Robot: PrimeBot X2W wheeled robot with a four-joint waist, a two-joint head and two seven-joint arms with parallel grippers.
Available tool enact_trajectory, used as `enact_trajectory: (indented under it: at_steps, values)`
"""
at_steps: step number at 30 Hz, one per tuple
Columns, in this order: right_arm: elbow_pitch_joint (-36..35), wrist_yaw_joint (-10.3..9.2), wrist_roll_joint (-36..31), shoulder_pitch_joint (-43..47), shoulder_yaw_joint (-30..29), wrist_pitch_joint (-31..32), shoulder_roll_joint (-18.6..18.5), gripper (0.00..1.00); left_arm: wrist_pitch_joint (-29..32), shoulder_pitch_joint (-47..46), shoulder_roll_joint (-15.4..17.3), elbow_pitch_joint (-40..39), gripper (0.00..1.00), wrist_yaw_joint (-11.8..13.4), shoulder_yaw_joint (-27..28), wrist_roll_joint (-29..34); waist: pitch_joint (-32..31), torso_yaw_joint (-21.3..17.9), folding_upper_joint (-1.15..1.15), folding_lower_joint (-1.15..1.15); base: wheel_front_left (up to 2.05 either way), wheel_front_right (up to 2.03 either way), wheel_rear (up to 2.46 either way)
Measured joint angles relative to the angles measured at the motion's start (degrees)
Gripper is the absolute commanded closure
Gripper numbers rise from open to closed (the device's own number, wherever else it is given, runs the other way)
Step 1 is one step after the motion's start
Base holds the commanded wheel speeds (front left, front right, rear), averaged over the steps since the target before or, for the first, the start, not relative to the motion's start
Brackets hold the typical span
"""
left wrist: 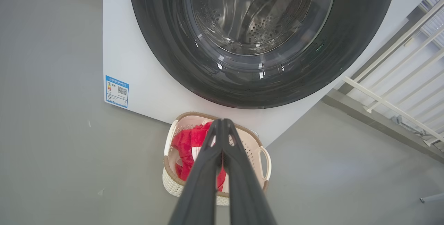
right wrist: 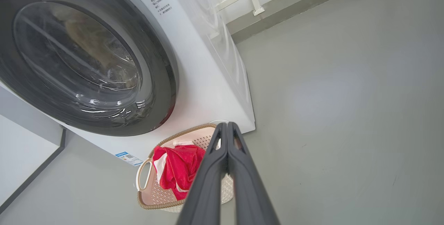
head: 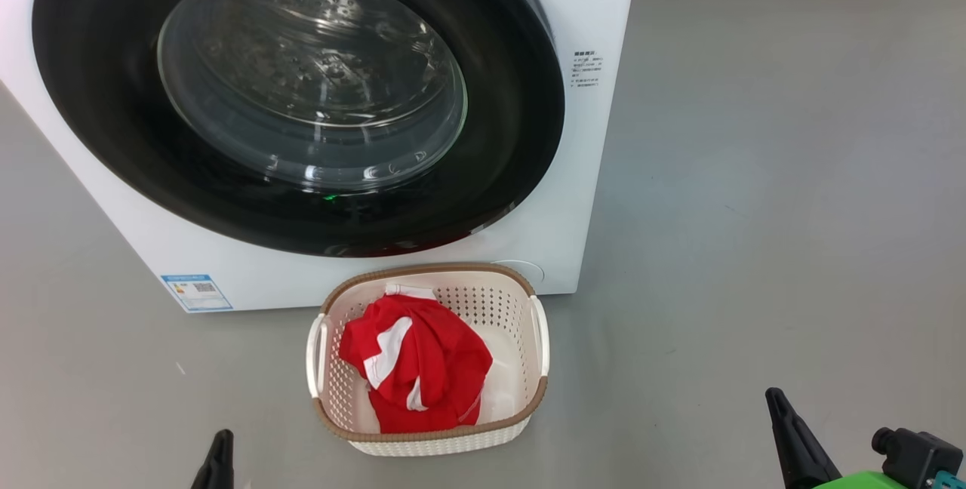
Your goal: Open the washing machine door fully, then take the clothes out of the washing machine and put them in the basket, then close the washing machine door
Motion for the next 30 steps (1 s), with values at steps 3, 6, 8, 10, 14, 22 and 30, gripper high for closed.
enact_trajectory:
  at_steps: [3,6,8,10,14,22,30]
  values:
    - [0.0,0.00,1.7,-0.1,-0.2,0.6,0.0,1.00,0.5,-0.5,0.0,0.1,1.00,0.0,0.1,-2.0,-0.1,0.0,0.00,0.00,0.00,0.00,0.00]
    - [-0.1,0.00,3.3,-0.7,-0.5,1.0,0.1,1.00,1.0,-0.9,-0.1,0.1,1.00,0.0,0.1,-3.5,-0.1,0.0,0.00,0.00,0.00,0.00,0.00]
    - [-0.2,0.00,4.7,-1.2,-0.7,1.3,0.1,1.00,1.4,-1.0,-0.1,0.1,1.00,0.0,0.2,-4.8,-0.1,0.0,0.00,0.00,0.00,0.00,0.00]
    - [-0.3,0.00,5.5,-1.3,-0.9,1.7,0.1,1.00,1.7,-1.0,-0.3,0.2,1.00,0.0,0.2,-6.0,-0.2,0.0,0.00,0.00,0.00,0.00,0.00]
    - [-0.3,0.00,8.1,-1.3,-1.2,2.3,0.2,1.00,2.5,-1.2,-0.6,0.3,1.00,0.0,0.3,-8.2,-0.3,0.0,0.00,0.00,0.00,0.00,0.00]
    - [-0.4,0.00,12.4,-2.1,-1.6,3.5,0.3,1.00,3.6,-2.3,-0.7,0.4,1.00,0.0,0.5,-13.1,-0.4,-0.1,0.00,-0.01,0.00,0.00,0.00]
    - [-0.6,-0.01,17.4,-2.7,-2.1,5.0,0.4,1.00,5.0,-2.6,-0.9,0.5,1.00,0.0,0.7,-18.1,-0.6,-0.1,0.00,-0.01,0.00,0.00,0.00]
